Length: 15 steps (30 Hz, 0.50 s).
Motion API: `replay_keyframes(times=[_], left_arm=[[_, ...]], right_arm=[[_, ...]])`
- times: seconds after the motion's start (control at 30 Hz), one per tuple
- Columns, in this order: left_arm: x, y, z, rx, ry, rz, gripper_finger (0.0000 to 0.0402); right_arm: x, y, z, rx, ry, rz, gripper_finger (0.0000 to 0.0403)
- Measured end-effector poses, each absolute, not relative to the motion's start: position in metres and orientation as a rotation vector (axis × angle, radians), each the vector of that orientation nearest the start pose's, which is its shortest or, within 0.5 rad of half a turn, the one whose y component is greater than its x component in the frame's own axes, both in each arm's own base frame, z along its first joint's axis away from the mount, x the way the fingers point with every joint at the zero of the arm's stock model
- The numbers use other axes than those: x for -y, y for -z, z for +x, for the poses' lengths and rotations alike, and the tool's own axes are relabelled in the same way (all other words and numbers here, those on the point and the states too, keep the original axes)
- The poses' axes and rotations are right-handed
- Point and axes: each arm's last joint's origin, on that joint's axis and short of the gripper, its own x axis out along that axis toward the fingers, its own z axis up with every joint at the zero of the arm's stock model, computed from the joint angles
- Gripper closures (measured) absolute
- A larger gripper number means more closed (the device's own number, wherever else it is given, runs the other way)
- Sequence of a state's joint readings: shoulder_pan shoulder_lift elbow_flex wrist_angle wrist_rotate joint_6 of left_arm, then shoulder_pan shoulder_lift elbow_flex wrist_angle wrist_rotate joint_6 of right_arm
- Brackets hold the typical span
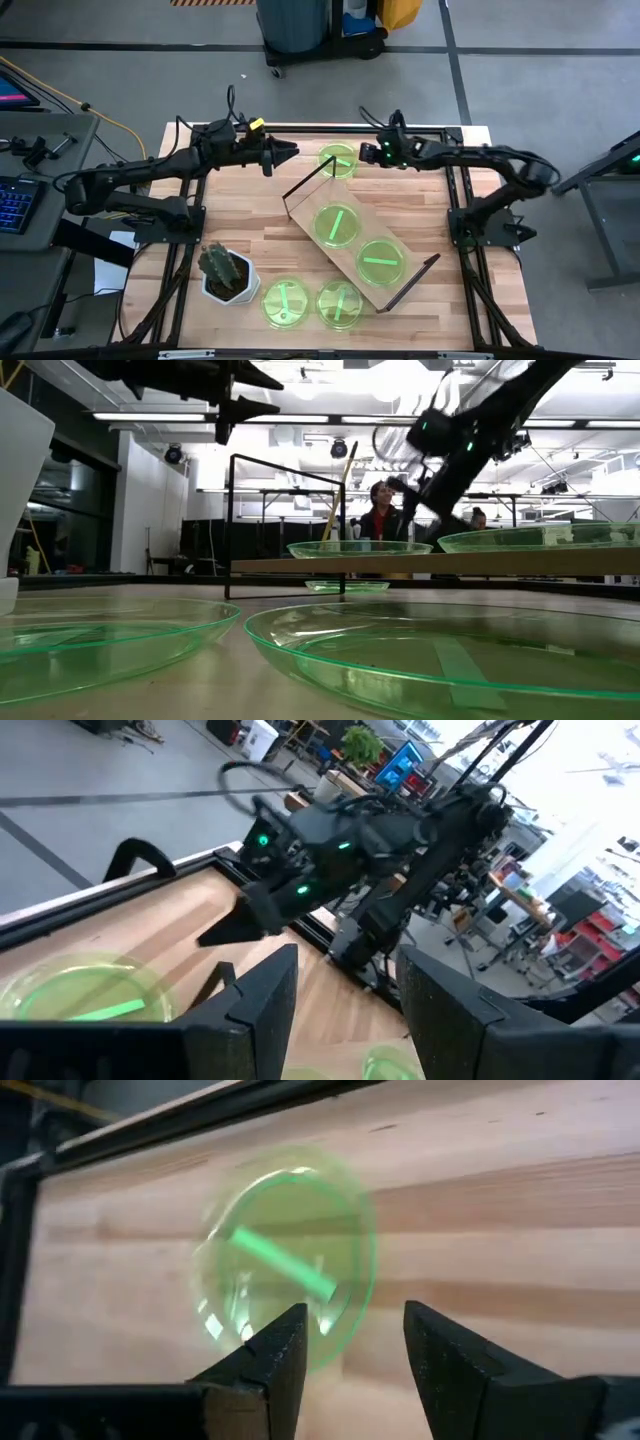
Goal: Place and stack plates onto a shelf
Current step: Stack the top center transparent green plate on top of the left transparent green plate on the shelf
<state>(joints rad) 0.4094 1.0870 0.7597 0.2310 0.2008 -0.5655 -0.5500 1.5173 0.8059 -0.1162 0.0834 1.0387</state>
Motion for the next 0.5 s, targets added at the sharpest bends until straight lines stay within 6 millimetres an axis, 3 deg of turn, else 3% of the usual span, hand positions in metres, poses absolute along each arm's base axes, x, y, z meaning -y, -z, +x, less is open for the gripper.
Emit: replay_keyframes(times=[0.2, 0.5], left_arm=[[-0.093, -0.306, 0.226, -0.029, -0.235, -0.588, 0.0241], [-0.093, -0.306, 0.226, -0.029, -0.235, -0.59, 0.0241]], right_arm=[[0.173, -0.146, 0.265, -0.381, 1.082, 1.141, 0.0252], [0.176, -0.118, 0.285, -0.27, 1.095, 1.131, 0.0252]])
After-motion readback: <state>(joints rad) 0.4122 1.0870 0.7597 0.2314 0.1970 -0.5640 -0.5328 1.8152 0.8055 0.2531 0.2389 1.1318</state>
